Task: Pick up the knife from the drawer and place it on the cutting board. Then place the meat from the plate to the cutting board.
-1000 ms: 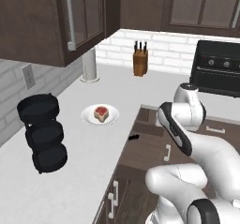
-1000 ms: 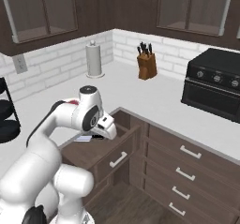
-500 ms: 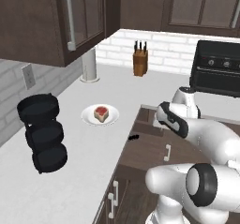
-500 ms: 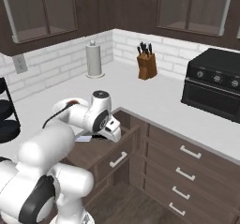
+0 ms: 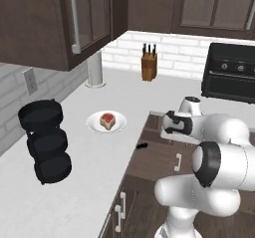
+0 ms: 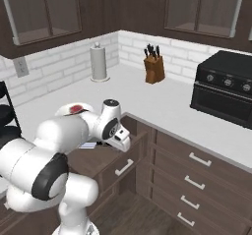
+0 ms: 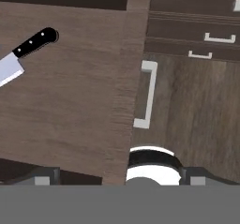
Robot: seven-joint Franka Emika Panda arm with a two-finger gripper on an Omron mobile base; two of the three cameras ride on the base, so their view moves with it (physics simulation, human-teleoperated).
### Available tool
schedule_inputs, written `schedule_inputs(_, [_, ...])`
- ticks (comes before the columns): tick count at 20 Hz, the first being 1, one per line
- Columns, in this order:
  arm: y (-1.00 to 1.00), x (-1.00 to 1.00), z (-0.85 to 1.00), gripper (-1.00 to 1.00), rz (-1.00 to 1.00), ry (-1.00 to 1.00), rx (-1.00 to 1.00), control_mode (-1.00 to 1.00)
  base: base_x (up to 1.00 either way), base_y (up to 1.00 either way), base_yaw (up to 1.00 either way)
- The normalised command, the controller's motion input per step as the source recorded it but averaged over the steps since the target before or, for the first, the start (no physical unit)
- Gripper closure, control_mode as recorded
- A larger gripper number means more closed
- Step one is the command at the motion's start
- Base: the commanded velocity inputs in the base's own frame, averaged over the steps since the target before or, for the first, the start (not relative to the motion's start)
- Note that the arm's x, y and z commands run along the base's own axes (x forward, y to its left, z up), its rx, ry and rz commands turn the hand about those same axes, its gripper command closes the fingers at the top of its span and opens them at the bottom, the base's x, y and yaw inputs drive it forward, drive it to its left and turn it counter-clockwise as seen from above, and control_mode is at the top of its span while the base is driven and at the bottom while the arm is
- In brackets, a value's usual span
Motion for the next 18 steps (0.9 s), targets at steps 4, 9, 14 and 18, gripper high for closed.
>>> schedule_inputs(4, [-0.2,0.15,-0.28,-1.0,0.0,0.01,0.0,-1.0,0.0,0.0,0.0])
schedule_inputs(9, [-0.04,0.22,-0.33,-1.0,0.0,0.03,0.0,-1.0,0.0,0.0,0.0])
schedule_inputs(14, [0.0,0.23,-0.31,-1.0,0.0,0.05,0.0,-1.0,0.0,0.0,0.0])
schedule_inputs(18, [0.0,0.23,-0.28,-1.0,0.0,0.05,0.0,-1.0,0.0,0.0,0.0])
